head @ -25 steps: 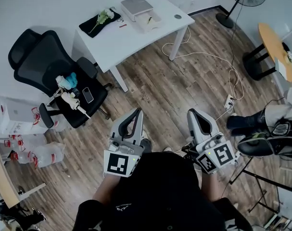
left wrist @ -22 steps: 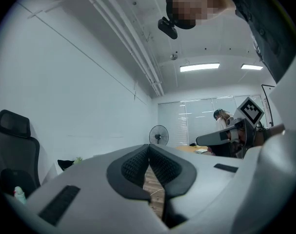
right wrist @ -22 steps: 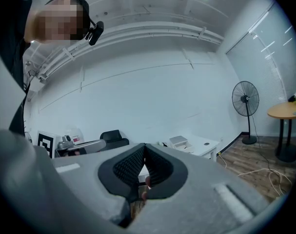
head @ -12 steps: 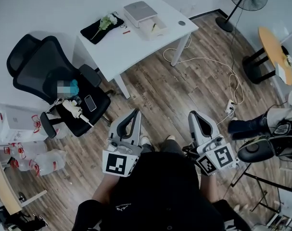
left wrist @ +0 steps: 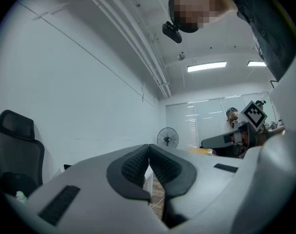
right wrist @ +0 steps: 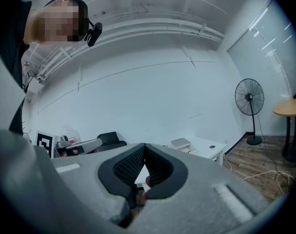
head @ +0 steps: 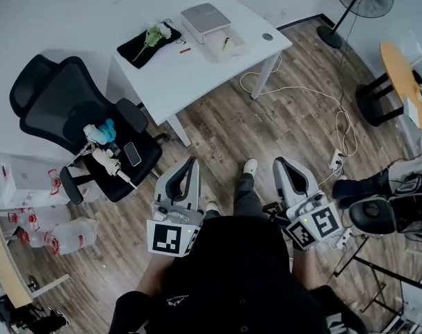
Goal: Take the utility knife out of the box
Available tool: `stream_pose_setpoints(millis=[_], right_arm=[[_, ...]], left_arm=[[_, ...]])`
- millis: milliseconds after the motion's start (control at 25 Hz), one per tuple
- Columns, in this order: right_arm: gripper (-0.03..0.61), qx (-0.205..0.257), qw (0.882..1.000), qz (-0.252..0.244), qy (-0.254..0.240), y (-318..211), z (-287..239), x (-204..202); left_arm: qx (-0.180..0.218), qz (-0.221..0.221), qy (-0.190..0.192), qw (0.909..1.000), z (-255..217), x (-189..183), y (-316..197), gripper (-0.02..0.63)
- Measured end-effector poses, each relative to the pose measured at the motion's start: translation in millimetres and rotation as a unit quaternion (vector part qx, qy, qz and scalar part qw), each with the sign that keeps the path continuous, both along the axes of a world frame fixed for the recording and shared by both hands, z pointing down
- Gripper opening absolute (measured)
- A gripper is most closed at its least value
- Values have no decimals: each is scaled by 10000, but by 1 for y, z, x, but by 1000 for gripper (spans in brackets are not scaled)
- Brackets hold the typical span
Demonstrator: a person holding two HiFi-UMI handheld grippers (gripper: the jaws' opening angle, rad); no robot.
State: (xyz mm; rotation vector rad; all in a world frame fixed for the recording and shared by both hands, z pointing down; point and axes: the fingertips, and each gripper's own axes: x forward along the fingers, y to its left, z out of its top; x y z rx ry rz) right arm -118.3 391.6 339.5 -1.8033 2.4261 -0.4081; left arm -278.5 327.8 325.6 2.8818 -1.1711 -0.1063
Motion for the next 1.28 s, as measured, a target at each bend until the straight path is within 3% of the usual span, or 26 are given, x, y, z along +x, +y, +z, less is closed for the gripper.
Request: stream_pose_setpoints(millis=[560, 920, 1280], right_arm=[[5, 128, 9980, -604, -116, -115, -7, 73], [5, 157, 9947, -1001, -193, -175, -11, 124], [5, 167, 9919, -1258, -98, -225, -8, 194]], left_arm=[[23, -451, 11, 9990, -5, 73, -90, 5], [23, -761, -251, 9968, -13, 127, -142, 5], [37, -930, -3, 9957, -18, 202, -192, 5]])
